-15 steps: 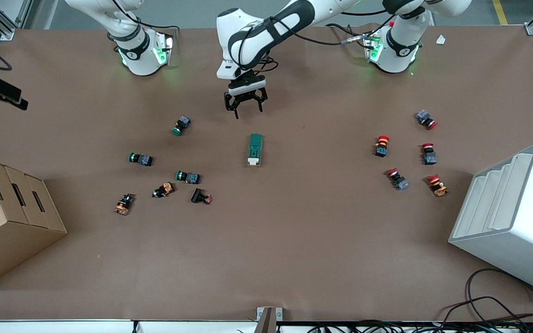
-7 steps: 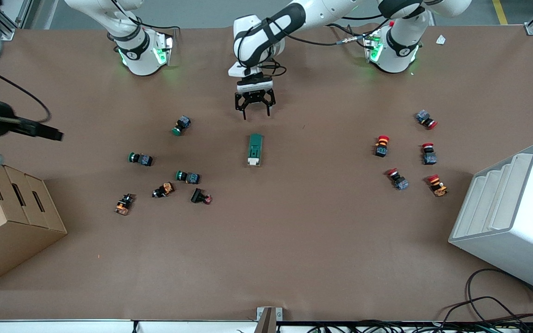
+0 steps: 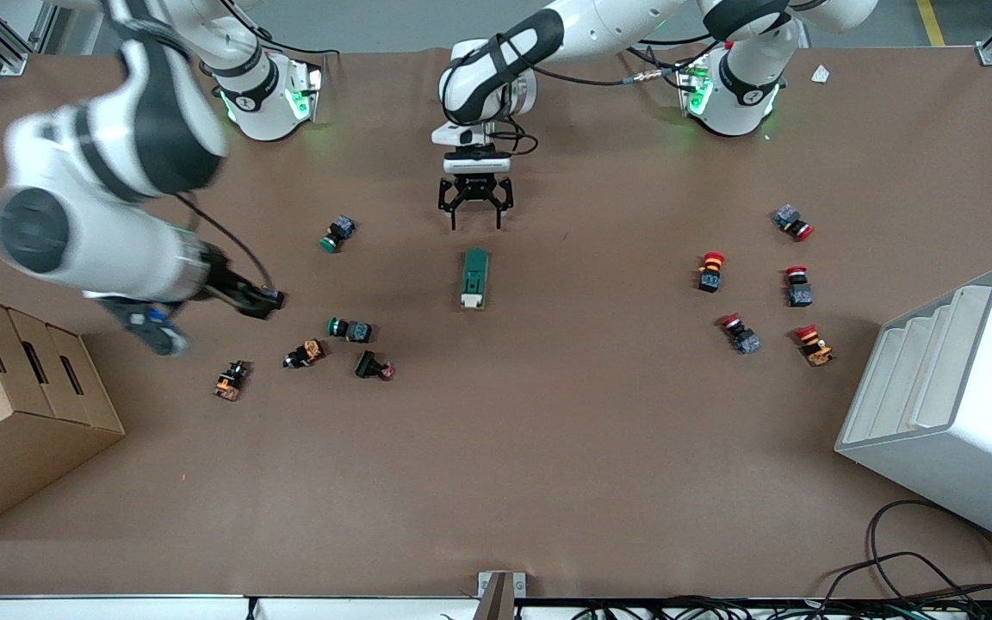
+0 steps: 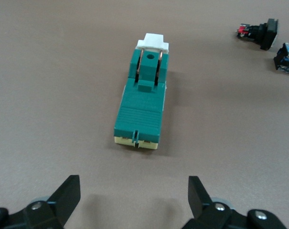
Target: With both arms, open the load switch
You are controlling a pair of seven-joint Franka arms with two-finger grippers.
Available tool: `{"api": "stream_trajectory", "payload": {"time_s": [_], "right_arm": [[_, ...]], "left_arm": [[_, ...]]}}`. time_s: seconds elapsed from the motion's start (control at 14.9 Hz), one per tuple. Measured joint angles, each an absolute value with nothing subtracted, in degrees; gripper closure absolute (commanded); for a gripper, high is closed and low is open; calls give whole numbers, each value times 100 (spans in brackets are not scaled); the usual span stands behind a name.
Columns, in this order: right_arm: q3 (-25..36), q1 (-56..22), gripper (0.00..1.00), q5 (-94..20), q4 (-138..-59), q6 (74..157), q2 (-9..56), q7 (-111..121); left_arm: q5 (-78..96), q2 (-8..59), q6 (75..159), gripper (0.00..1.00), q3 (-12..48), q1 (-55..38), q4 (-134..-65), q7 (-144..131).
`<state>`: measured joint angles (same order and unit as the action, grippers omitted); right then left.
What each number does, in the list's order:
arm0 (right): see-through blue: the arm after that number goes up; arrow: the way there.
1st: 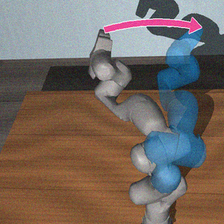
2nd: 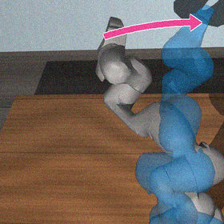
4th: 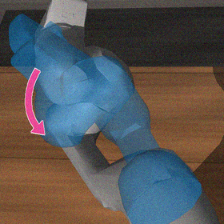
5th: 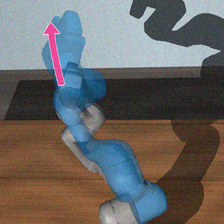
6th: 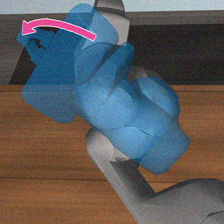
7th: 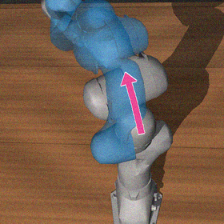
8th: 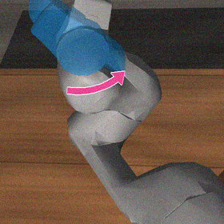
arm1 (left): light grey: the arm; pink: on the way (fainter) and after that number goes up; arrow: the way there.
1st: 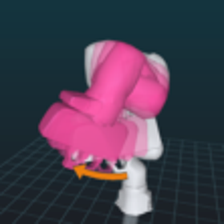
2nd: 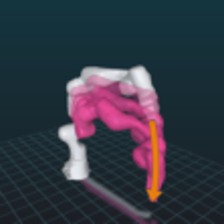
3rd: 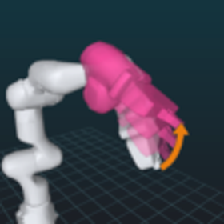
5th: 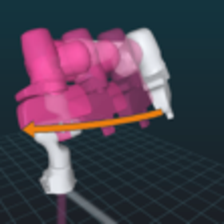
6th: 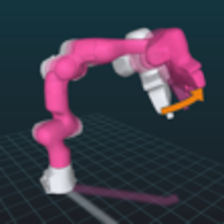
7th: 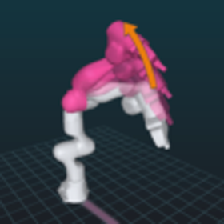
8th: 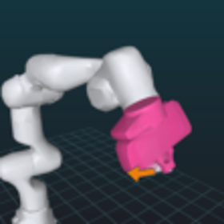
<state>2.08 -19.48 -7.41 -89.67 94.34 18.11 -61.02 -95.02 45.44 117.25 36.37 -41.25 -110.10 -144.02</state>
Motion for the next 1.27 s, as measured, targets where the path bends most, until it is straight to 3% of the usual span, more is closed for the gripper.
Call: {"api": "stream_trajectory", "payload": {"time_s": [0.4,0.67,1.27], "right_arm": [[200,-3272,0,-781,-8890,10675,3019,-9702],[203,-3782,0,-975,-8610,11224,3780,-10917],[208,-3979,0,-1378,-8483,11251,3958,-11302]], "left_arm": [[-10471,4666,11725,1,3323,-4118,-11101,-14383],[-10673,4672,11725,2,3231,-4124,-11124,-14181],[-10956,4739,11569,2,3171,-4185,-11153,-14215]]}}
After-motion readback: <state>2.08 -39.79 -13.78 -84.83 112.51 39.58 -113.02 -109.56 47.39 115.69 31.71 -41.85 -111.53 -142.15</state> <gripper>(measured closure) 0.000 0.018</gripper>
